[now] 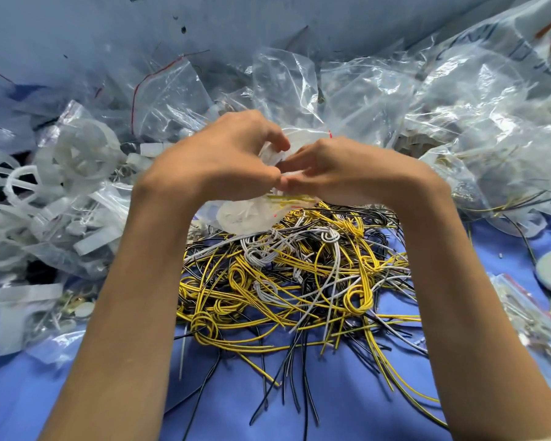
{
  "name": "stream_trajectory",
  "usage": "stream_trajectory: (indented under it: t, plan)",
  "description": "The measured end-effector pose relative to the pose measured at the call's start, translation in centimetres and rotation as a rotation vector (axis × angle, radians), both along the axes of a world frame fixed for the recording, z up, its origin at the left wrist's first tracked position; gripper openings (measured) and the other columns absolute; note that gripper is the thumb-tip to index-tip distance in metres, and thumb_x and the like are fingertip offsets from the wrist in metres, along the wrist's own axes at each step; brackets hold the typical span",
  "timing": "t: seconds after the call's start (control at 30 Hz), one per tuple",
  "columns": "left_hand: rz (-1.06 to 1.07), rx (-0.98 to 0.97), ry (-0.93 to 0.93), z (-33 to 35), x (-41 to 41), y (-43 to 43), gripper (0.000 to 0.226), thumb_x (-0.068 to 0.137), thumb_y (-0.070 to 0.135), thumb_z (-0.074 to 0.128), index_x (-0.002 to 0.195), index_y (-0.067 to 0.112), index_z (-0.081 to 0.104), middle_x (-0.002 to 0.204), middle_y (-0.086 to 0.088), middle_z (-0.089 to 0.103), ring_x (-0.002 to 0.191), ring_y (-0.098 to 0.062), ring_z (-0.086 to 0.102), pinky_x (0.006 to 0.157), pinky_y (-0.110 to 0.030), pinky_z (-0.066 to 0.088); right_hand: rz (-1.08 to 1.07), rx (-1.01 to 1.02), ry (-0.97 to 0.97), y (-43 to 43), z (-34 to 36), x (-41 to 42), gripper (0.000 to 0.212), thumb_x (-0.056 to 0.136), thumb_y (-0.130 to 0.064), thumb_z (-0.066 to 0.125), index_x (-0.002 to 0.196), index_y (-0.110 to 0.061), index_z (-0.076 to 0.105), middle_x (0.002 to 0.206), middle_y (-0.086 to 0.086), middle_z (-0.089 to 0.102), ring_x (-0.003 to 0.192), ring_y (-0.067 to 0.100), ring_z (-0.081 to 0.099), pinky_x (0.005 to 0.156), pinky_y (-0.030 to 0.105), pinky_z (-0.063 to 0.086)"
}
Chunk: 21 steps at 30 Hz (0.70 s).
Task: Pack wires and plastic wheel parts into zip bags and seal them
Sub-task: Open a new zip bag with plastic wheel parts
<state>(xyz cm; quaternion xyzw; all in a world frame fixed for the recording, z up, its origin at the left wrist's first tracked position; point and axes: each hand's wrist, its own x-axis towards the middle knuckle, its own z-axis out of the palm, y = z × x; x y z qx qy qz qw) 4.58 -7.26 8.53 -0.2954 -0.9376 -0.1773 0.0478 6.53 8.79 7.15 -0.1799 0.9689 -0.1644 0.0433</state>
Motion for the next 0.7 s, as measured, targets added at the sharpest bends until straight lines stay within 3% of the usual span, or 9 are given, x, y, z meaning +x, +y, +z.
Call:
stream_trajectory:
  t: [0.07,0.13,0.2,0.27,0.4,0.5,0.6,0.7]
  plan:
    - [-0.015,-0.004,-0.006,0.0,0.1,0.1,0.041,0.081,0.029,0.056,0.122,0.027,0.061,0.104,0.004,0.049,0.069,-0.008,0.044,0.062,-0.015,0.031,-0.016,0.148,-0.050,-0.2,0.0,0.1,0.037,0.093,-0.049,0.048,0.120,-0.030,0.064,0.096,0.000,0.066,0.084,0.017,0.055,0.084,0.033,0.046]
    - [-0.024,-0.009,-0.023,0.0,0.2,0.2,0.041,0.081,0.026,0.055,0.121,0.029,0.061,0.097,0.008,0.044,0.064,0.002,0.043,0.057,-0.010,0.029,-0.009,0.224,-0.094,-0.4,-0.2,0.1,0.035,0.092,-0.045,0.052,0.114,-0.022,0.065,0.072,-0.004,0.053,0.069,0.016,0.047,0.073,0.033,0.042]
    - [-0.029,-0.013,-0.051,0.0,0.4,0.3,0.046,0.076,0.034,0.051,0.121,0.030,0.061,0.088,0.012,0.044,0.064,0.005,0.043,0.057,-0.009,0.029,0.002,0.261,-0.104,-0.5,-0.3,0.0,0.033,0.089,-0.043,0.056,0.107,-0.016,0.063,0.065,-0.007,0.044,0.063,0.013,0.043,0.061,0.031,0.037]
    - [-0.040,-0.036,-0.073,0.0,0.6,0.5,0.059,0.067,0.042,0.046,0.123,0.029,0.059,0.081,0.020,0.040,0.065,0.005,0.043,0.058,-0.012,0.029,0.004,0.281,-0.098,-0.6,-0.3,0.1,0.028,0.086,-0.043,0.060,0.100,-0.019,0.060,0.066,-0.009,0.044,0.065,0.015,0.043,0.060,0.031,0.033]
    - [-0.047,-0.074,-0.070,-0.3,0.4,0.7,0.046,0.082,0.028,0.057,0.128,0.025,0.055,0.091,0.010,0.040,0.069,-0.004,0.045,0.059,-0.016,0.029,0.036,0.245,-0.055,-0.6,-0.4,0.3,0.013,0.086,-0.031,0.062,0.082,-0.020,0.056,0.064,-0.006,0.047,0.059,0.010,0.043,0.054,0.028,0.034]
    - [-0.086,-0.107,-0.056,-0.4,0.4,0.9,0.040,0.083,0.020,0.059,0.123,0.021,0.057,0.102,0.003,0.042,0.080,-0.014,0.044,0.070,-0.024,0.035,0.052,0.167,0.045,-0.7,-0.5,0.0,0.011,0.087,-0.020,0.061,0.088,-0.010,0.064,0.062,-0.005,0.044,0.066,0.022,0.041,0.061,0.033,0.037]
    - [-0.121,-0.091,-0.050,-0.3,0.6,1.0,0.033,0.081,0.017,0.059,0.114,0.016,0.061,0.109,-0.004,0.047,0.097,-0.020,0.050,0.082,-0.033,0.044,0.064,0.071,0.096,-0.9,-1.1,-0.5,0.012,0.088,-0.013,0.060,0.089,-0.003,0.068,0.072,0.004,0.057,0.071,0.020,0.046,0.065,0.029,0.039]
    - [-0.136,-0.021,-0.044,-0.1,0.6,0.6,0.045,0.078,0.013,0.060,0.123,0.016,0.059,0.110,0.000,0.047,0.097,-0.014,0.048,0.082,-0.023,0.040,0.019,-0.022,0.084,-1.6,-2.2,-1.0,0.014,0.086,-0.005,0.057,0.088,-0.003,0.070,0.085,0.013,0.068,0.076,0.021,0.063,0.068,0.027,0.048]
